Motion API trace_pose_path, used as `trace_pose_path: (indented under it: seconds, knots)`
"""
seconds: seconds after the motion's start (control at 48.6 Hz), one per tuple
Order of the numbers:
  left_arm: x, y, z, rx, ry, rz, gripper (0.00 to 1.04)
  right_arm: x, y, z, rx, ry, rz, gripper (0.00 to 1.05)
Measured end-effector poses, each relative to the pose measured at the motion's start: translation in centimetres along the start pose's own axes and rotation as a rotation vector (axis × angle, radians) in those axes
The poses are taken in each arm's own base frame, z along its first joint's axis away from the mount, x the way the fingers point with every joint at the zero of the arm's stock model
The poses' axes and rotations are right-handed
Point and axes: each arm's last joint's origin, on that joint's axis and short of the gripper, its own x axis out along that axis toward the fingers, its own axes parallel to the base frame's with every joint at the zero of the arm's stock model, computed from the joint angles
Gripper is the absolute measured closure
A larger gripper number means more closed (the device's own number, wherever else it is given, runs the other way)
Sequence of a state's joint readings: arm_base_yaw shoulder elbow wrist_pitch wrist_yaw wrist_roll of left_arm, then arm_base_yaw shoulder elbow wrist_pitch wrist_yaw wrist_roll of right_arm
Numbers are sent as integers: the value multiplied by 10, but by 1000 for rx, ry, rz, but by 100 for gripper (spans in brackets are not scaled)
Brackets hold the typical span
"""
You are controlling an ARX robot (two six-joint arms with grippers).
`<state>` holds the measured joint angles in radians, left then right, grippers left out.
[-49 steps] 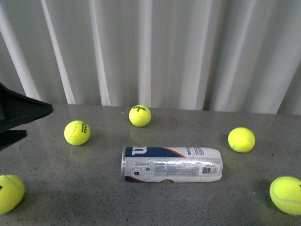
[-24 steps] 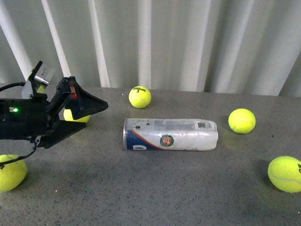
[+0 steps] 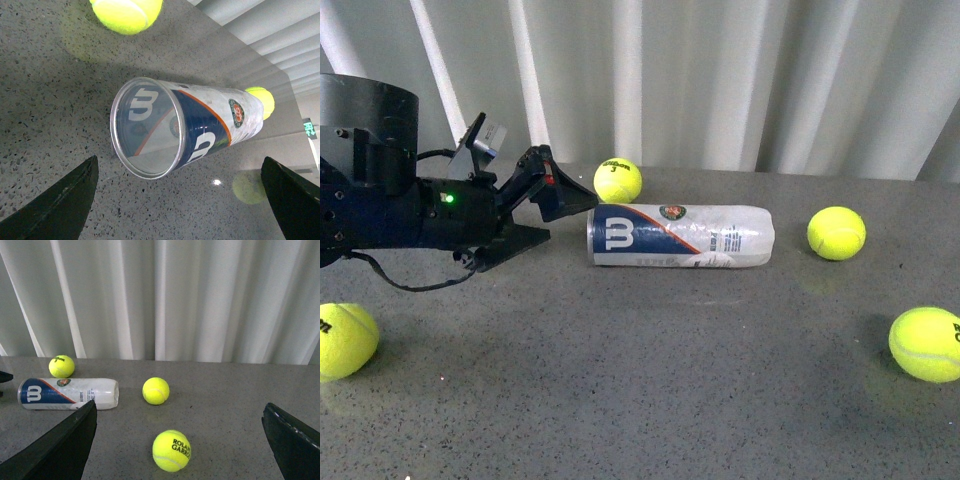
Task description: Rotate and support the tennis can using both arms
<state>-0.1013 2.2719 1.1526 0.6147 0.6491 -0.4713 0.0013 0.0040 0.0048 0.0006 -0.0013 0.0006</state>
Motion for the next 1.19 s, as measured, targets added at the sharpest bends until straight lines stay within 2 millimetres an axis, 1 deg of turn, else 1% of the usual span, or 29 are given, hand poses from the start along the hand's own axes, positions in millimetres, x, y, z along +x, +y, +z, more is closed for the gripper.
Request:
trace_pose_path:
  seconds: [0.37,0.473,0.658,0.843,0.987,1.09,1.131,1.172,1.193]
  knots:
    - [17,2,1,6,14,4,7,0,0,0,0,0,0,7]
    - [24,0,2,11,15,3,7,0,0,0,0,0,0,7]
    - [42,-4,4,23,23,0,7,0,0,0,0,0,0,7]
    - [48,-12,0,8,48,-69,7,0,0,0,0,0,0,7]
    - [56,-21,-9,0,62,-97,7,0,0,0,0,0,0,7]
    - [67,-24,-23,-26,90,-101,7,0,0,0,0,0,0,7]
    - [71,-23,-28,-37,98,-100,10,0,0,0,0,0,0,7]
    - [74,-23,-33,-51,106,-101,17,0,0,0,0,0,0,7]
    - [75,-23,-34,-52,109,-102,18,0,0,0,0,0,0,7]
